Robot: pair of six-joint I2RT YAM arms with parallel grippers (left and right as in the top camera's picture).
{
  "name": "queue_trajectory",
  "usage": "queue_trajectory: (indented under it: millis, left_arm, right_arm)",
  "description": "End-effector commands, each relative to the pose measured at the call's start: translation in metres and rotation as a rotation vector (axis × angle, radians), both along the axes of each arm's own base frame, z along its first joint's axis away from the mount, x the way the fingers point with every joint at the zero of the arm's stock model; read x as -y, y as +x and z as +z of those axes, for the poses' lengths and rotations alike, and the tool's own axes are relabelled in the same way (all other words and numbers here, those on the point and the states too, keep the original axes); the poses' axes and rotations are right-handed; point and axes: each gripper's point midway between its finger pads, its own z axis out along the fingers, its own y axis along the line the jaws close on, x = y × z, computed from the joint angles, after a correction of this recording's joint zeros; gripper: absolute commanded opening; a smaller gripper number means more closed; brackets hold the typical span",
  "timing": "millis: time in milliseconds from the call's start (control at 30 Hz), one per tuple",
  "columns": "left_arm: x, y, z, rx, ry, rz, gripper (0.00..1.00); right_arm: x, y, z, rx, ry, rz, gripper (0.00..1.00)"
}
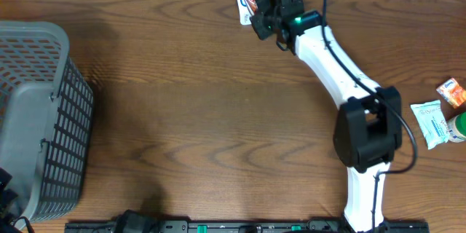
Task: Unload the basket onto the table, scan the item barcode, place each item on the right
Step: 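Hold the TOP bar against the white scanner with the right gripper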
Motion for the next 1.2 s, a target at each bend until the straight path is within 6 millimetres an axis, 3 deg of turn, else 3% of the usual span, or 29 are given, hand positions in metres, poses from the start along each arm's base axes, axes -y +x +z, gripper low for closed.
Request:
queue_trajectory:
  millis: [0, 167, 433, 533, 667, 767, 900, 1033, 1167]
  left_arm:
    - [0.0, 0.002, -0.002, -0.005, -0.007, 0.004, 0.88]
    - [0.0, 0.002, -0.002, -0.006, -0.007, 0.004, 0.88]
    - [0.0, 0.002, -0.002, -0.005, -0.007, 0.004, 0.88]
    - [0.0, 0.002, -0.002, -0.005, -0.007, 0.004, 0.88]
    - [0.0, 0.002, -0.002, -0.005, -0.007, 0.004, 0.88]
    - [0.0, 0.002, -0.002, -0.006, -0.007, 0.004, 0.88]
    - [0.0, 0.002, -0.002, -0.006, -0.007, 0.004, 0.88]
    - [0.0, 0.002, -0.002, -0.005, -0.007, 0.004, 0.88]
    - [0.0, 0.002, -0.002, -0.005, -0.007, 0.004, 0.88]
  right_arm:
    - [-0.004, 0.019, -0.011, 0.045, 0.032, -0.007, 0.01]
    - [-0.012, 0.05, -0.017, 0.158, 0.107, -0.042, 0.01]
    - [0.002, 0.092, -0.04, 0.198, 0.234, -0.134, 0.01]
    - [0.001, 0.099, -0.047, 0.171, 0.243, -0.143, 0.01]
    - [-0.005, 0.098, -0.037, 0.138, 0.242, -0.124, 0.01]
    - [-0.011, 0.091, -0.022, 0.075, 0.237, -0.1, 0.01]
    - [-0.012, 0.065, -0.002, -0.088, 0.24, -0.066, 0.01]
    - [0.011, 0.03, 0.018, -0.248, 0.196, -0.123, 0.01]
    - [0.049, -0.014, 0.028, -0.422, 0.134, -0.189, 0.01]
